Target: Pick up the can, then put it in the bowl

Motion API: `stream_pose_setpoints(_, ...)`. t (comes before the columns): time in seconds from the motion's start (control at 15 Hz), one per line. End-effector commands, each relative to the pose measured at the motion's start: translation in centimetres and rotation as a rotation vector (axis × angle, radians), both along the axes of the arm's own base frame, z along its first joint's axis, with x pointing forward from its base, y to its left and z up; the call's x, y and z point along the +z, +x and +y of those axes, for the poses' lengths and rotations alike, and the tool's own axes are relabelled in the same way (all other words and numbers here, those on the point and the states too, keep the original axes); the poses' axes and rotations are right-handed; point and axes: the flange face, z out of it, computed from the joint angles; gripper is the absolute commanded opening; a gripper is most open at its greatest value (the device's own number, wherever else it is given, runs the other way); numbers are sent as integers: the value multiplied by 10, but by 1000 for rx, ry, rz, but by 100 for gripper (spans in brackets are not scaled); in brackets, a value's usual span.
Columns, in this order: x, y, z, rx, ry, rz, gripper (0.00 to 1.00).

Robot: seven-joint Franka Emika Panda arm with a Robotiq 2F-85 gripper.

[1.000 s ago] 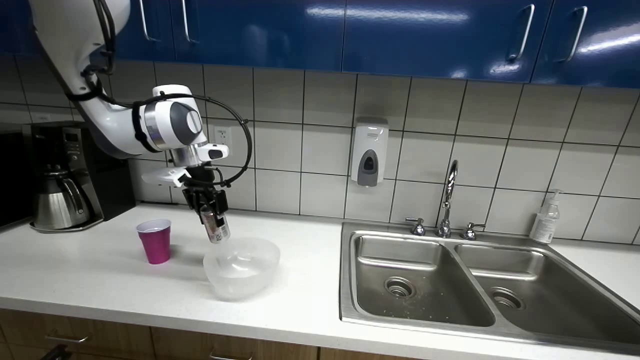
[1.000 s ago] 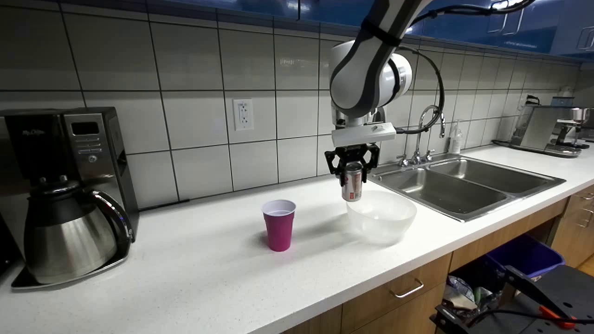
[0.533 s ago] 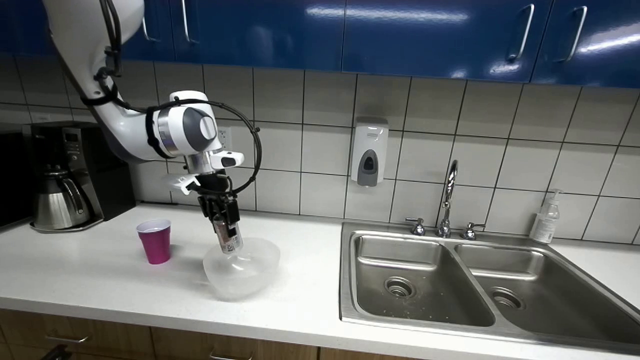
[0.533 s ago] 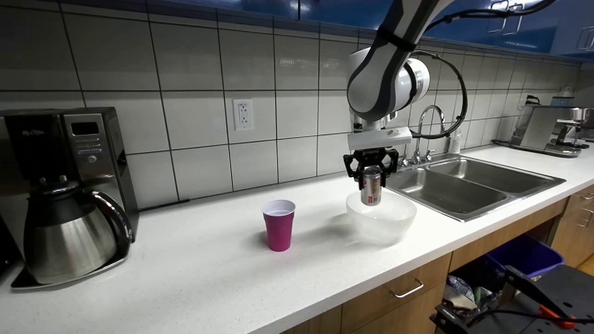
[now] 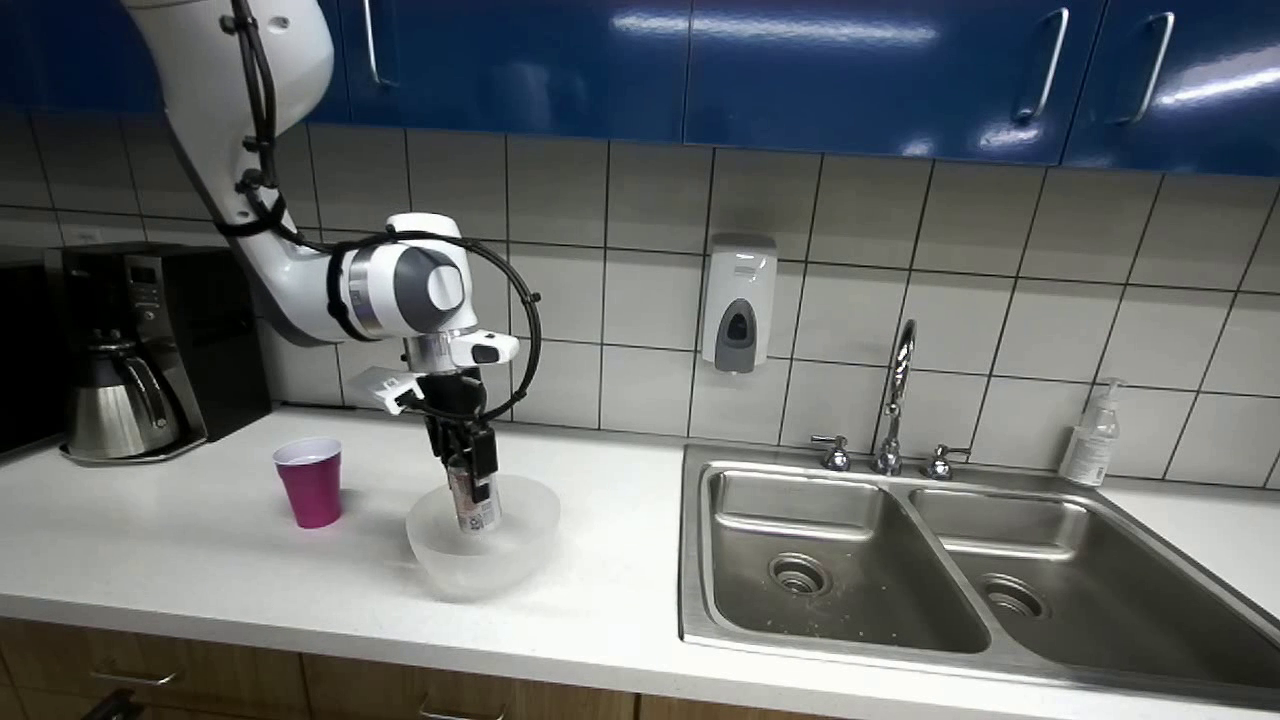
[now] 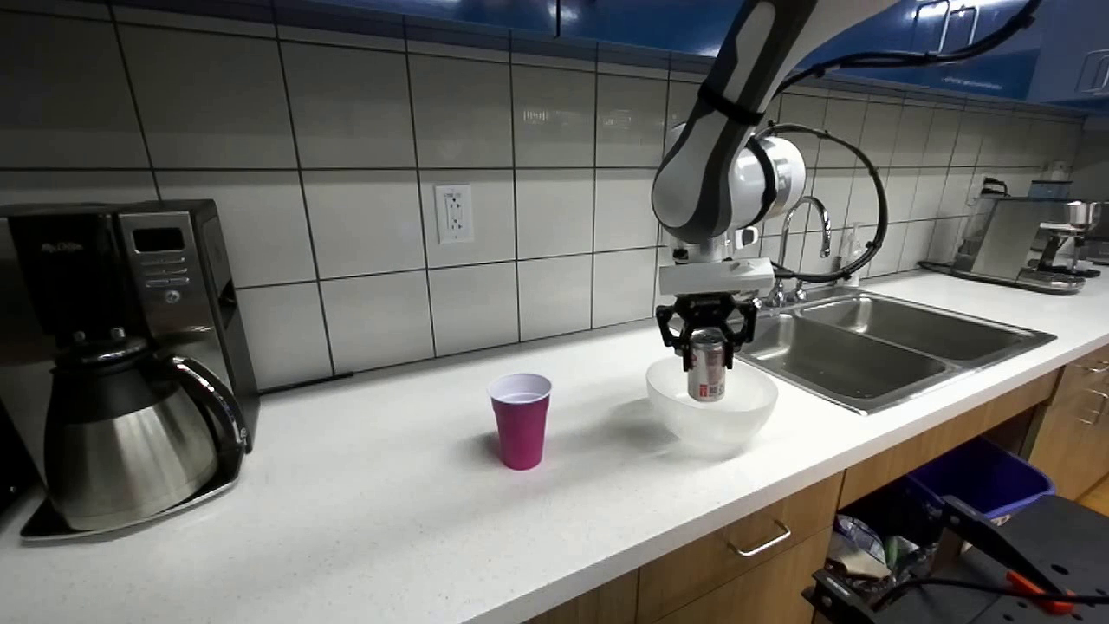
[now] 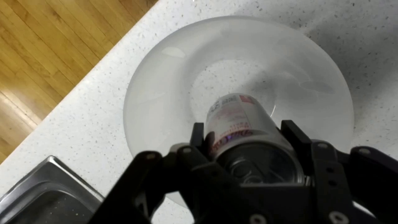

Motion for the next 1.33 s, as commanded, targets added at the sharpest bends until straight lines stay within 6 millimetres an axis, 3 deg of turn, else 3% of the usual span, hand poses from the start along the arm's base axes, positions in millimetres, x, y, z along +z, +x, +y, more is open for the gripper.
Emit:
stream_pose_setpoints(0.0, -7, 19, -13, -27, 44, 12, 38)
stream_pose_setpoints(0.4, -29, 33, -21, -61, 92, 30, 38)
stream_pose_setpoints(0.87, -33, 32, -10, -46, 95, 30, 38)
stream_pose_setpoints(1.27, -37, 30, -13, -56, 98, 36, 38)
